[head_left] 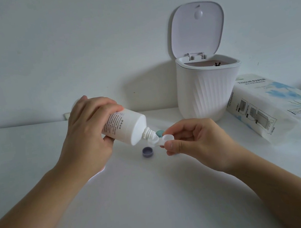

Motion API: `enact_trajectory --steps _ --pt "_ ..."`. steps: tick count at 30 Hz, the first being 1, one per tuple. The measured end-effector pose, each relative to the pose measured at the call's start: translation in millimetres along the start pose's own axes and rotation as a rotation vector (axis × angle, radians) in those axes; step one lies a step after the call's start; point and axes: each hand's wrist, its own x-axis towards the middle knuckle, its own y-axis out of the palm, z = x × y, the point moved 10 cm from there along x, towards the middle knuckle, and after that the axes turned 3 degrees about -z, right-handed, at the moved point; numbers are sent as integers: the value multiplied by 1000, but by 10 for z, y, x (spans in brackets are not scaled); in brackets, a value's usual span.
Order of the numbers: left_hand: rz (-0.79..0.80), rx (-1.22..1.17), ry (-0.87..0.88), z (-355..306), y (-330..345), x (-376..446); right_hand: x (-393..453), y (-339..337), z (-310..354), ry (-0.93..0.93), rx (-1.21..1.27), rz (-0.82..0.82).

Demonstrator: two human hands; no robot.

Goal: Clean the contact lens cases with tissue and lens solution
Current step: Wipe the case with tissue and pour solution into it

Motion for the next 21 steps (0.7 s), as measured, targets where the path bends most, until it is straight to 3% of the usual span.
enact_trajectory --steps 14,21 --pt "-8 -175 -199 185 -11 -59 -11 -42 21 6 36 -19" --pt "3 -208 -283 304 5 -109 -25 14 -19 50 -58 70"
